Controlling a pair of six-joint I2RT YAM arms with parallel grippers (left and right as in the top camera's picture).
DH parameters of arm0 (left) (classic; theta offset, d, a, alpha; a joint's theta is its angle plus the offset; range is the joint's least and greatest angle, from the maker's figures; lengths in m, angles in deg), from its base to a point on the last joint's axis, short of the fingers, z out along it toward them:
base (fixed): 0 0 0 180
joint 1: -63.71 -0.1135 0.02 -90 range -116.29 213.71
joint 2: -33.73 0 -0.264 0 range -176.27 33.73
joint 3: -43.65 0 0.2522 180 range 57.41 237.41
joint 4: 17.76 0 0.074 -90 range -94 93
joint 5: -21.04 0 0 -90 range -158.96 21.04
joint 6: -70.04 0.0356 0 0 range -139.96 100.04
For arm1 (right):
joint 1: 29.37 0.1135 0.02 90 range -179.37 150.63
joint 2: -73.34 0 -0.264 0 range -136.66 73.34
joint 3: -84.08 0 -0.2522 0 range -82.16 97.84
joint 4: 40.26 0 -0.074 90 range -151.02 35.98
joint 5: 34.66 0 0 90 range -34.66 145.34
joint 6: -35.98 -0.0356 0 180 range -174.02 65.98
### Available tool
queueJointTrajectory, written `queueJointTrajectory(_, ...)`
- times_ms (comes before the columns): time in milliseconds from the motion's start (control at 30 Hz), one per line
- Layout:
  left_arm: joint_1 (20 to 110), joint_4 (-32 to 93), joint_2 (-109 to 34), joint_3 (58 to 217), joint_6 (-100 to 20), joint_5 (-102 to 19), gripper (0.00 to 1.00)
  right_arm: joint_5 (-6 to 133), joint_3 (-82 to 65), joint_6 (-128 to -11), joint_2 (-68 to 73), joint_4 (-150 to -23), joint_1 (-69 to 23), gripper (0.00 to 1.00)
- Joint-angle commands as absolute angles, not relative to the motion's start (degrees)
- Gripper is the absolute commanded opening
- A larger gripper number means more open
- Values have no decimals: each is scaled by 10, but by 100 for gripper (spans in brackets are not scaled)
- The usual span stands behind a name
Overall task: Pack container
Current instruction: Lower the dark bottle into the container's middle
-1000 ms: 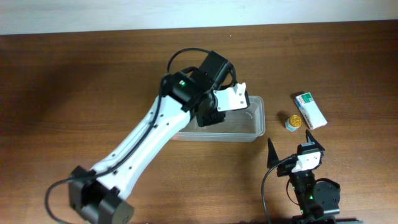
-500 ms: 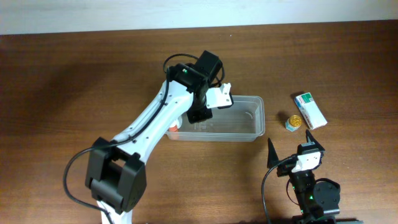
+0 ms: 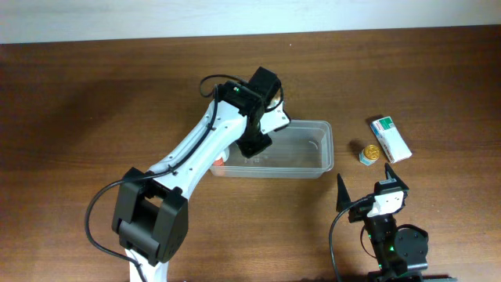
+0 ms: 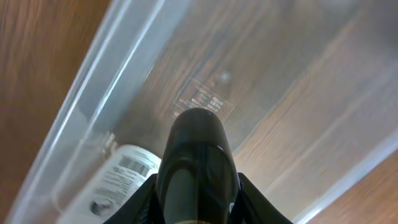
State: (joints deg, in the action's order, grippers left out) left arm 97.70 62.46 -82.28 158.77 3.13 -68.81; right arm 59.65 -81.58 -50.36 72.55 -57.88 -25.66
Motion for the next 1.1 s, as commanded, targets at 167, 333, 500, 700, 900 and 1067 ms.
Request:
queueJointTrajectory(167, 977, 623, -822, 1589, -329, -719, 1, 593, -818, -502, 730, -582, -261, 98)
queueJointTrajectory(333, 978, 622, -826, 1573, -465, -759, 0, 593, -818, -502, 730, -582, -261, 98)
queueJointTrajectory(500, 984, 602, -827, 1550, -465, -759, 1, 593, -818, -502, 730, -582, -261, 98)
queueJointTrajectory(700, 985, 581, -827, 1525, -466, -770, 0, 593, -818, -502, 730, -582, -261, 98)
queueJointTrajectory(900, 985, 562, -827, 1501, -467, -778, 0, 593, -818, -502, 730, -582, -261, 98)
queueJointTrajectory(1067, 985, 556, -827, 1495, -467, -779, 1, 593, -818, -502, 730, -582, -261, 98)
